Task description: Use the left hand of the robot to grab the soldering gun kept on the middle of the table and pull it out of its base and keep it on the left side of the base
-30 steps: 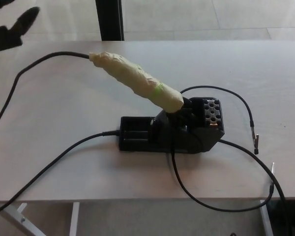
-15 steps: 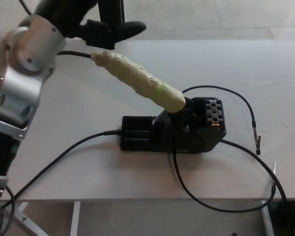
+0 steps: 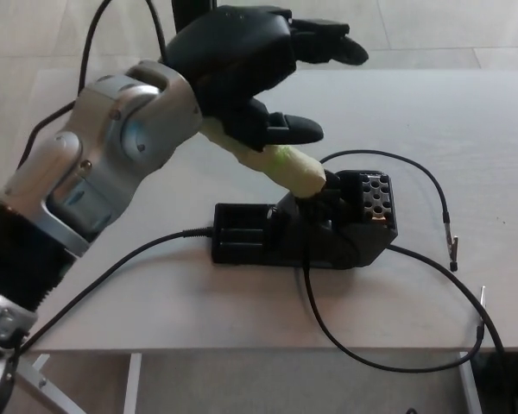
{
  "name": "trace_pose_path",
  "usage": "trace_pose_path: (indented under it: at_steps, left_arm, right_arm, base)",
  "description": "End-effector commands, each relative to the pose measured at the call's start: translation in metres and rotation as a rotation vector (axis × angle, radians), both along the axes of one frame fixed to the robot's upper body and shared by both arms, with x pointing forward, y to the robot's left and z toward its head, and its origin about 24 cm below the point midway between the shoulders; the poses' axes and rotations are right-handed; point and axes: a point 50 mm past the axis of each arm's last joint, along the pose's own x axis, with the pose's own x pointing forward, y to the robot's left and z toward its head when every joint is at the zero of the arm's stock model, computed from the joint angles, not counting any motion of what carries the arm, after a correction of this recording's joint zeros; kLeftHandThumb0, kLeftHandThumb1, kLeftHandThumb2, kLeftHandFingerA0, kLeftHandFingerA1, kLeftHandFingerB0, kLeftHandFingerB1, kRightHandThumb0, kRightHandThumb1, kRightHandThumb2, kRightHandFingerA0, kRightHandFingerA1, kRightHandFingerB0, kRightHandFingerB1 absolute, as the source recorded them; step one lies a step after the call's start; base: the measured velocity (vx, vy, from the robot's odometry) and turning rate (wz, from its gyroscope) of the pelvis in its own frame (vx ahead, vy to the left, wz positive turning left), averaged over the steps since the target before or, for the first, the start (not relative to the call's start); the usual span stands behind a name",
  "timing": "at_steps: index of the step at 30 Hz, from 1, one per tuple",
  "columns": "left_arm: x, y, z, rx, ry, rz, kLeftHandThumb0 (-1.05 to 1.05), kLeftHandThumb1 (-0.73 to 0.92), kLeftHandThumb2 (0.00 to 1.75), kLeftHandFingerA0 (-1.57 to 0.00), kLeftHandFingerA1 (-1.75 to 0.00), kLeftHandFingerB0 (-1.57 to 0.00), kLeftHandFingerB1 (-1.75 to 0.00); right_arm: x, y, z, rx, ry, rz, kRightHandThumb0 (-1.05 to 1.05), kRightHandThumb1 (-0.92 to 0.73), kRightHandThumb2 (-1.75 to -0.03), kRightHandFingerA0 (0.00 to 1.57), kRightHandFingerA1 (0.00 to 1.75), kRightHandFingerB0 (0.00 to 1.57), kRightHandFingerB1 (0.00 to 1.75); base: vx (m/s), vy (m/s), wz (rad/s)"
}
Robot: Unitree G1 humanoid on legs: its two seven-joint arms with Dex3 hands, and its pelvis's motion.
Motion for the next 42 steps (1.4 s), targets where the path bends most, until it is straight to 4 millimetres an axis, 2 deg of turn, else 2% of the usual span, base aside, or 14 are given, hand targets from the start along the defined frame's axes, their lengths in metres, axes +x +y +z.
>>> trace_pose_path:
  at_steps: [1,4,7,8,9,11,12,18,19,21,28,31,38,42]
  left_arm:
    - [-0.005,0.005,-0.007,0.197,0.048,-0.005,-0.74,0.9,0.68,-0.13,-0.53,-0.2,-0.38]
    - [-0.005,0.011,-0.014,0.355,0.153,0.044,-0.8,0.74,1.16,0.0,-0.29,0.0,-0.28]
    - [-0.005,0.02,-0.019,0.518,0.232,0.114,-0.93,0.78,1.17,0.0,-0.21,-0.1,-0.19]
    - [-0.006,0.024,-0.021,0.557,0.235,0.126,-0.89,0.92,0.7,0.0,-0.15,-0.06,-0.31]
    - [-0.007,0.027,-0.023,0.578,0.234,0.135,-0.9,0.74,1.14,0.0,-0.24,-0.04,-0.31]
    - [-0.007,0.029,-0.024,0.584,0.233,0.141,-0.84,0.87,0.77,0.0,-0.06,-0.09,-0.32]
    - [-0.007,0.031,-0.024,0.614,0.236,0.159,-0.94,0.77,1.16,0.0,-0.2,-0.06,-0.24]
    - [-0.008,0.036,-0.019,0.683,0.254,0.206,-0.98,0.78,1.13,0.0,-0.16,-0.09,-0.22]
    - [-0.009,0.037,-0.018,0.715,0.258,0.228,-0.85,0.86,0.65,0.0,0.0,-0.06,-0.27]
    - [-0.009,0.038,-0.018,0.729,0.26,0.236,-0.98,0.71,1.06,0.0,-0.18,-0.1,-0.2]
    - [-0.012,0.043,-0.025,0.801,0.124,0.285,-0.76,0.51,0.9,0.0,-0.27,-0.07,-0.35]
    - [-0.013,0.044,-0.028,0.872,-0.035,0.282,-0.69,0.52,0.86,-0.67,-0.9,-0.05,-0.41]
    - [-0.015,0.045,-0.036,0.55,-0.332,0.143,-0.21,0.55,0.61,-0.97,-1.73,-0.61,-0.58]
    - [-0.017,0.046,-0.041,0.488,-0.465,0.065,-0.36,0.35,0.84,-1.29,-1.39,-0.89,-0.85]
  right_arm:
    - [0.005,-0.007,0.013,-0.023,-0.038,0.016,-0.51,-0.49,-0.87,0.53,0.67,0.34,0.5]
    - [0.005,-0.007,0.014,-0.026,-0.034,0.015,-0.51,-0.49,-0.87,0.56,0.68,0.34,0.5]
    - [0.006,-0.008,0.015,-0.029,-0.029,0.017,-0.51,-0.49,-0.85,0.55,0.67,0.34,0.49]
    - [0.007,-0.007,0.015,-0.038,-0.024,0.036,-0.51,-0.5,-0.86,0.53,0.67,0.33,0.49]
    - [0.007,-0.007,0.016,-0.047,-0.014,0.047,-0.51,-0.5,-0.86,0.53,0.66,0.33,0.49]
    - [0.007,-0.007,0.015,-0.051,-0.008,0.05,-0.51,-0.5,-0.86,0.54,0.66,0.33,0.49]
    - [0.008,-0.007,0.016,-0.055,-0.006,0.053,-0.5,-0.5,-0.86,0.54,0.67,0.33,0.49]
    - [0.01,-0.007,0.017,-0.053,-0.012,0.058,-0.46,-0.64,-0.59,0.56,0.6,0.39,0.34]
    - [0.011,-0.007,0.017,-0.06,-0.007,0.06,-0.5,-0.5,-0.85,0.55,0.66,0.32,0.49]
    - [0.011,-0.007,0.017,-0.06,-0.014,0.066,-0.5,-0.5,-0.85,0.54,0.67,0.32,0.49]
    - [0.011,-0.007,0.018,-0.078,0.012,0.076,-0.5,-0.51,-0.86,0.54,0.66,0.32,0.49]
    - [0.012,-0.007,0.017,-0.074,0.012,0.071,-0.5,-0.5,-0.87,0.52,0.67,0.33,0.49]
    - [0.012,-0.007,0.017,-0.081,0.004,0.066,-0.44,-0.64,-0.59,0.6,0.61,0.43,0.35]
    - [0.012,-0.008,0.018,-0.099,-0.007,0.049,-0.41,-0.62,-0.59,0.66,0.63,0.48,0.37]
  base:
    - [0.0,0.0,0.0]
    - [0.0,0.0,0.0]
    - [0.0,0.0,0.0]
    - [0.0,0.0,0.0]
    - [0.0,0.0,0.0]
    - [0.0,0.0,0.0]
    - [0.0,0.0,0.0]
    - [0.0,0.0,0.0]
    - [0.0,0.0,0.0]
    - [0.0,0.0,0.0]
    - [0.0,0.0,0.0]
    - [0.0,0.0,0.0]
    - [0.0,0.0,0.0]
    - [0.0,0.0,0.0]
